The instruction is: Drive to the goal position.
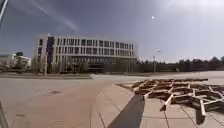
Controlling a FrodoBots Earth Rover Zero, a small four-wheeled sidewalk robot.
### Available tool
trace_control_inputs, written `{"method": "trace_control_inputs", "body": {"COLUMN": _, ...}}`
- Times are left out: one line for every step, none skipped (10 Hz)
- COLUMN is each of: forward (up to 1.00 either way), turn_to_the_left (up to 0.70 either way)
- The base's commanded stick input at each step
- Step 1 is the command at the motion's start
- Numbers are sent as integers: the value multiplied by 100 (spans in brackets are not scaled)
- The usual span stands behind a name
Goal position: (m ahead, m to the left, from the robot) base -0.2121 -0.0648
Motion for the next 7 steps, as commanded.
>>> {"method": "trace_control_inputs", "body": {"forward": 5, "turn_to_the_left": 0}}
{"method": "trace_control_inputs", "body": {"forward": 5, "turn_to_the_left": 0}}
{"method": "trace_control_inputs", "body": {"forward": 4, "turn_to_the_left": 0}}
{"method": "trace_control_inputs", "body": {"forward": 4, "turn_to_the_left": 0}}
{"method": "trace_control_inputs", "body": {"forward": 4, "turn_to_the_left": 0}}
{"method": "trace_control_inputs", "body": {"forward": 5, "turn_to_the_left": 0}}
{"method": "trace_control_inputs", "body": {"forward": 5, "turn_to_the_left": 0}}
